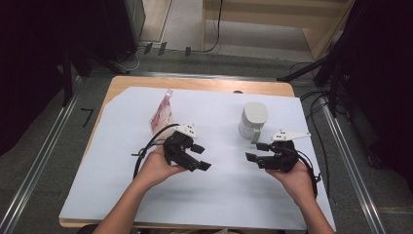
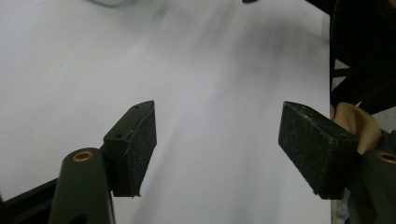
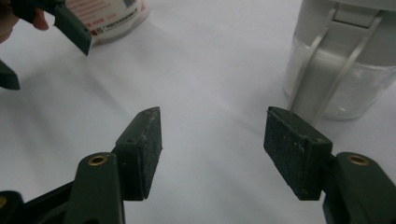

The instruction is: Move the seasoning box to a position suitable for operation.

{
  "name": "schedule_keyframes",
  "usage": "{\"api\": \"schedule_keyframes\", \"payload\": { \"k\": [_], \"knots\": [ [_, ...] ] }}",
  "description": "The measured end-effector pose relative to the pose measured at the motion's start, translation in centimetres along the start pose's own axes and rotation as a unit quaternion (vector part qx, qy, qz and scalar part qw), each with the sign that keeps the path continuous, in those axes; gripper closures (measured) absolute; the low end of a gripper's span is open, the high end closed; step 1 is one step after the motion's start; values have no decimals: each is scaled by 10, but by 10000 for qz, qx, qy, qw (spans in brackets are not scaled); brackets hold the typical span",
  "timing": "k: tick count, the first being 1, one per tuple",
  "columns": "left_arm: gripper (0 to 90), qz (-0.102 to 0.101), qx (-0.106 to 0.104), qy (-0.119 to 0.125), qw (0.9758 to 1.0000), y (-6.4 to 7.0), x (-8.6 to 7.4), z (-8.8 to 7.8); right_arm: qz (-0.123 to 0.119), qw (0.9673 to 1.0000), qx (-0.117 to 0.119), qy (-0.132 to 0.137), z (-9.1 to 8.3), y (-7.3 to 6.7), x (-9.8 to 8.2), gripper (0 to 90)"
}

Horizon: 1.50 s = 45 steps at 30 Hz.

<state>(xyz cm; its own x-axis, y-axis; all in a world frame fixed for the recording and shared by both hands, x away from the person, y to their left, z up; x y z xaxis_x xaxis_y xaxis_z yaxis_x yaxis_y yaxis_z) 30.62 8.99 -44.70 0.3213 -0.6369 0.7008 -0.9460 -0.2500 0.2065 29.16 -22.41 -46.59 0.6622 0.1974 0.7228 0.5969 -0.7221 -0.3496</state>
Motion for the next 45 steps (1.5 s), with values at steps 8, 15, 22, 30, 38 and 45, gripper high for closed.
{"api": "schedule_keyframes", "payload": {
  "k": [8, 15, 22, 30, 38, 45],
  "knots": [
    [341, -51, 169, -64, 9998, -3, -1, -4, -81, 9999, -21, -94, 6, -4, -2, 365],
    [384, -83, 61, -83, 9999, -3, -2, 0, -35, 9999, -21, -166, 8, 1, -3, 376],
    [394, -176, 67, -67, 9998, -2, -6, -2, 12, 9997, -71, -230, 9, 2, -7, 404],
    [386, -64, 32, -58, 10000, 3, -5, -2, 25, 9998, -178, -121, 6, 0, -8, 413],
    [384, -34, 41, -106, 9999, 3, -5, 0, 97, 9994, -313, -86, 6, 3, -7, 379],
    [377, -46, 10, -51, 10000, 4, -6, -1, 243, 9979, -570, 175, 3, 12, 7, 294]
  ]
}}
Point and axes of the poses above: each handheld gripper's, and its own axes: z roughly forward along the jaws, x roughly out of its top, y roughly to its right, the point moved 1 cm from there along z, roughly forward along the jaws, and after that the axes turned 8 degrees about z, right-handed, at the moved point
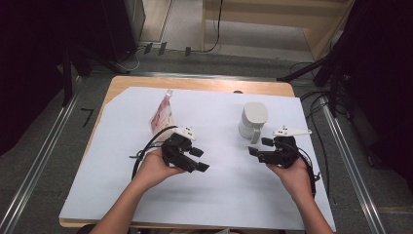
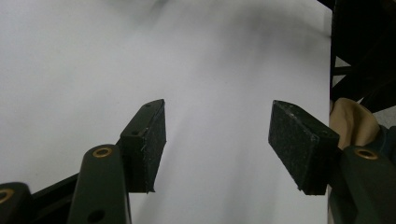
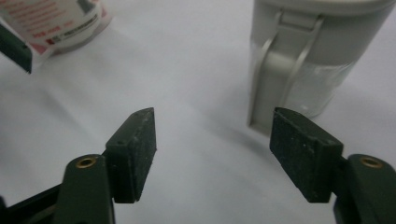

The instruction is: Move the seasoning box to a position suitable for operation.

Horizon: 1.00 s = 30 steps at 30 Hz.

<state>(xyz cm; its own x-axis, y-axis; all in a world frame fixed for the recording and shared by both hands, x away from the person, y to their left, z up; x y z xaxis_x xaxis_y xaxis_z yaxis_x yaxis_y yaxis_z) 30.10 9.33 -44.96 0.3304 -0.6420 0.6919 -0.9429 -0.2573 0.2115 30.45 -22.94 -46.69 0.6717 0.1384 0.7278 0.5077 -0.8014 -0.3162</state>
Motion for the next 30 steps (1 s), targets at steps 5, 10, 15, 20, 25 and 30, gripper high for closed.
{"api": "schedule_keyframes", "payload": {
  "k": [5, 10, 15, 20, 25, 30],
  "knots": [
    [374, -31, -7, -74, 10000, 0, 0, 0, 126, 9996, -268, 36, 3, 4, 8, 131],
    [371, -30, -30, -42, 10000, 1, 0, 1, 352, 9985, -395, 131, 8, 6, 18, 119],
    [370, -61, -54, -83, 9999, 1, -1, 1, 362, 9976, -569, 141, 15, 7, 26, 81],
    [370, -92, -56, -42, 9999, 1, -1, 2, 485, 9955, -779, 220, 26, 12, 33, 56],
    [368, -81, -97, -55, 9999, 1, -1, 1, 811, 9882, -1264, 285, 41, 20, 39, 48],
    [367, -54, -76, -47, 9999, 0, -1, 1, 967, 9860, -1266, 502, 51, 22, 41, 48]
  ]
}}
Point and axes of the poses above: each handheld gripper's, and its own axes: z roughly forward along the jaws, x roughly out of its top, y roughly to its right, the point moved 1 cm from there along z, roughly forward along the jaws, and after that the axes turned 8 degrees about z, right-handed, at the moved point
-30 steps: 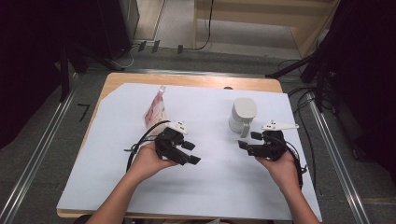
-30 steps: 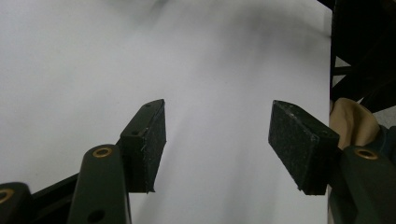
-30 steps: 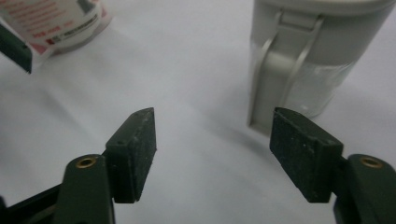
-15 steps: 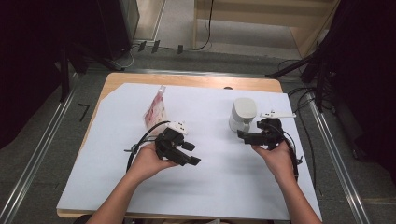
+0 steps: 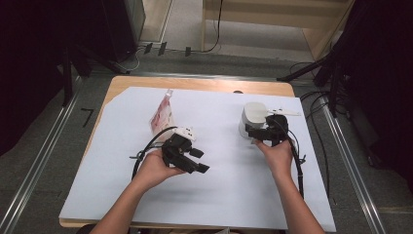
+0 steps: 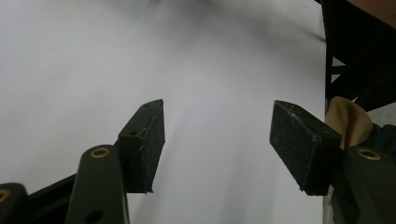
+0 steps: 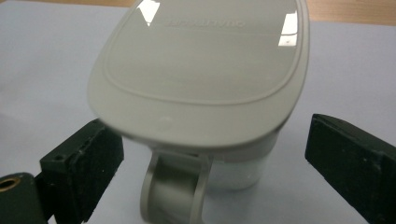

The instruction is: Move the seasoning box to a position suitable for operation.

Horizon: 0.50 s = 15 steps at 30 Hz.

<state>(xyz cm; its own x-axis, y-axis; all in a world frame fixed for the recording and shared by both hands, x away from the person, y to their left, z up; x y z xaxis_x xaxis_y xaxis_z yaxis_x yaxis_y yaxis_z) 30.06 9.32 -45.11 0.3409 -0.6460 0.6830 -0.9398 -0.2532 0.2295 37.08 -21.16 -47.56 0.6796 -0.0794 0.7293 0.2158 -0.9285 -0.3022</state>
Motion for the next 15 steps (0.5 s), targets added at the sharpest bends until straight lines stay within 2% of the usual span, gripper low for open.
{"api": "schedule_keyframes", "payload": {
  "k": [3, 7, 9, 15],
  "knots": [
    [367, 15, 19, -6, 10000, -1, -1, 0, 192, 9998, -35, -39, 9, 3, 0, 43],
    [367, 9, 30, -70, 10000, -1, -1, -1, 126, 9997, -173, 104, 15, -1, -2, 46],
    [367, 1, 25, -67, 10000, -1, -1, -1, 223, 9994, -207, 192, 18, -3, -2, 49],
    [367, -4, 38, -56, 10000, -1, -1, 0, 230, 9983, -317, 424, 26, -7, -3, 74]
  ]
}}
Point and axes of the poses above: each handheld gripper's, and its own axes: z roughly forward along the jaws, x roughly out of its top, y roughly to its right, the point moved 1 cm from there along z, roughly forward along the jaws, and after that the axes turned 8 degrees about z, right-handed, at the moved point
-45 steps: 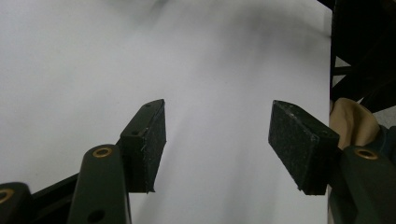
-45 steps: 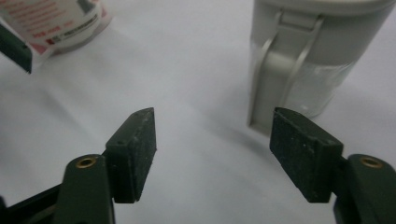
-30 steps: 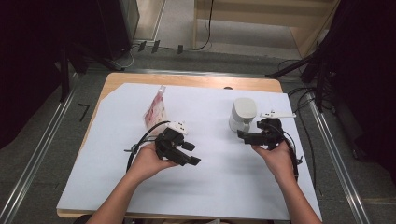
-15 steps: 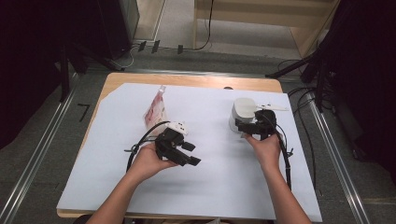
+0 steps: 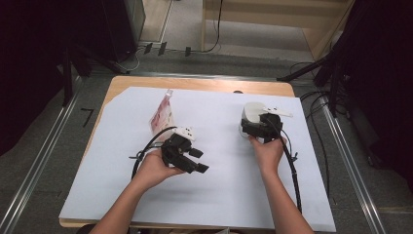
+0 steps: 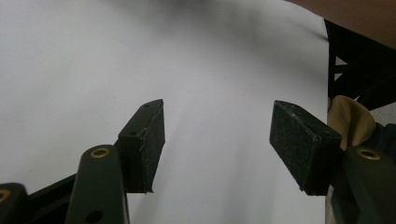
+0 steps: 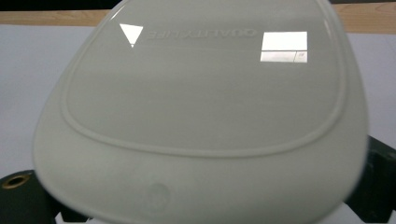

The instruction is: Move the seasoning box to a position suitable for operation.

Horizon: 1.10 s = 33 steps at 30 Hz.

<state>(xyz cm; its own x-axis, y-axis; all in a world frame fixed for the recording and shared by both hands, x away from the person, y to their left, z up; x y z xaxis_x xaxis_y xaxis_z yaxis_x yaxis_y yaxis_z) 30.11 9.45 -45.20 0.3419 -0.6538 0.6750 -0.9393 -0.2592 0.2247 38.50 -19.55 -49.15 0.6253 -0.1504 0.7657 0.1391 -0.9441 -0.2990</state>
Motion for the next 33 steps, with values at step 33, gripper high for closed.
{"api": "schedule_keyframes", "payload": {
  "k": [33],
  "knots": [
    [367, -82, -15, 20, 10000, -3, -4, -1, -374, 9988, -123, 274, -1, 0, 0, 153]
  ]
}}
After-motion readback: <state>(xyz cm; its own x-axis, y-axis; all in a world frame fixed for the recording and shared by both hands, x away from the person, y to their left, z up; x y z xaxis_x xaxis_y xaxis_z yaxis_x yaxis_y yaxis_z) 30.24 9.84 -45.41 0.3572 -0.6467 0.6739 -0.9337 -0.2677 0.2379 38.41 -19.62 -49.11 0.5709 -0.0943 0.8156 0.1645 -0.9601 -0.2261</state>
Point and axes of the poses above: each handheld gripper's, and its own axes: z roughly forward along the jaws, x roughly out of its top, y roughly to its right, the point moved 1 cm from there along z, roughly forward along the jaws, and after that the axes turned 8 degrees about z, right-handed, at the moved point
